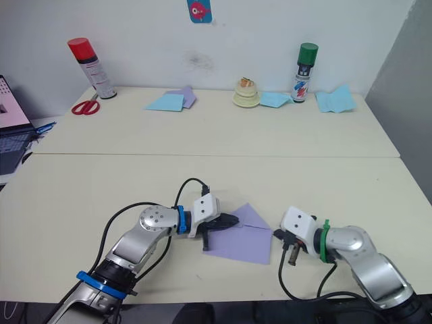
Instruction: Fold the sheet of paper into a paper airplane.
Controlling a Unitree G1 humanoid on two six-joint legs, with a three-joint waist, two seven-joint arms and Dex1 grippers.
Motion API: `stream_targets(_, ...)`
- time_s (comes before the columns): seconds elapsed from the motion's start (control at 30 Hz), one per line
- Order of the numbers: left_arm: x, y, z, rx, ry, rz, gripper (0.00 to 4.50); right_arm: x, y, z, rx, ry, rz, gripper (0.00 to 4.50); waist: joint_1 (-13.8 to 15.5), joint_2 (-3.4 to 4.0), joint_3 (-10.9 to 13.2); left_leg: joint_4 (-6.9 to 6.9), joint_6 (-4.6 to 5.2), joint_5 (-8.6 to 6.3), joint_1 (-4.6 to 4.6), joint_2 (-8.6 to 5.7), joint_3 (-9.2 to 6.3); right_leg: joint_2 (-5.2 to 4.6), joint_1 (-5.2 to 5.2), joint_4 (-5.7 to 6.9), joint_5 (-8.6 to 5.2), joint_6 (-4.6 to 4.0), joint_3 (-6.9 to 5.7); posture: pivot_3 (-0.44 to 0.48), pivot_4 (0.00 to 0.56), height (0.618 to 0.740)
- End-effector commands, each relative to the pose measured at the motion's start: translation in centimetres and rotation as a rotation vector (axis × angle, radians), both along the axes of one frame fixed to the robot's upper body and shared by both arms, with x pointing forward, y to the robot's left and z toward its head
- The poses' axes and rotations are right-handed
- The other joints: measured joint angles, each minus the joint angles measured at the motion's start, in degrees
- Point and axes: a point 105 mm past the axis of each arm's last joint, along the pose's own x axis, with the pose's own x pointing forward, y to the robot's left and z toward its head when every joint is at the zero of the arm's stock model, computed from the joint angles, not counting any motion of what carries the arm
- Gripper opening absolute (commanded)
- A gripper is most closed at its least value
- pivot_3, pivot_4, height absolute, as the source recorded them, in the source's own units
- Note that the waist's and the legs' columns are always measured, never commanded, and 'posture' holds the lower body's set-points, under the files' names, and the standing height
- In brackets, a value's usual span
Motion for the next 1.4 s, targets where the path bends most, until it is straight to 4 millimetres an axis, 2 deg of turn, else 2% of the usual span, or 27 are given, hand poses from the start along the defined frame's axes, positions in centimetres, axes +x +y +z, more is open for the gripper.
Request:
stream_targets(0.03,-0.4,0.2,-0.6,0.014,0.032,0.008,0.02,0.3,1.0,0.8,0.044,-0.038,0.029,0.00,0.0,0.00,0.0,0.00,0.00,0.00,0.00,0.00,-0.01,0.00,0.00,0.00,0.00,0.00,-0.01,0.000,0.150,0.725)
stream_targets(0.13,-0.2,0.0,0.6,-0.051,0.030,0.029,0.02,0.5,1.3,1.7,0.078,-0.056,0.034,0.00,0.0,0.03,0.1,0.00,0.00,0.00,-0.03,0.01,0.01,0.00,-0.02,0.00,0.00,0.00,0.01,0.000,0.150,0.725)
stream_targets(0.33,0.3,-0.2,4.0,-0.166,0.012,0.054,0.02,0.4,1.3,1.7,0.075,-0.050,0.038,0.00,0.2,0.07,0.5,0.03,0.00,0.00,-0.12,0.00,-0.01,0.00,-0.06,0.00,0.00,0.00,-0.01,0.000,0.150,0.725)
stream_targets(0.5,0.3,-0.4,5.0,-0.157,-0.002,0.025,0.02,0.2,1.3,1.4,0.073,-0.043,0.039,0.00,0.3,0.10,0.6,0.02,-0.01,0.00,-0.17,-0.01,0.00,0.00,-0.10,-0.02,0.00,0.01,0.00,0.000,0.150,0.725)
stream_targets(0.73,0.5,-1.7,4.3,-0.158,0.011,0.007,0.02,0.2,1.5,1.4,0.074,-0.046,0.041,0.00,0.3,0.11,0.6,0.03,-0.01,0.00,-0.16,-0.02,0.00,0.00,-0.10,-0.01,0.00,0.01,0.01,0.000,0.150,0.725)
stream_targets(1.03,0.1,-1.6,1.3,-0.098,0.054,0.004,0.02,0.7,1.9,2.1,0.109,-0.065,0.018,0.00,0.3,0.11,0.6,0.04,-0.01,0.00,-0.15,-0.02,0.00,0.00,-0.10,0.05,0.00,0.01,0.01,0.000,0.150,0.725)
stream_targets(1.4,-0.4,-1.8,0.7,-0.095,0.061,0.010,0.02,1.1,3.8,3.1,0.175,-0.072,0.011,0.00,0.3,0.11,0.6,0.10,-0.01,0.00,-0.13,-0.03,0.00,0.00,-0.09,0.13,0.00,0.01,0.02,0.000,0.150,0.725)
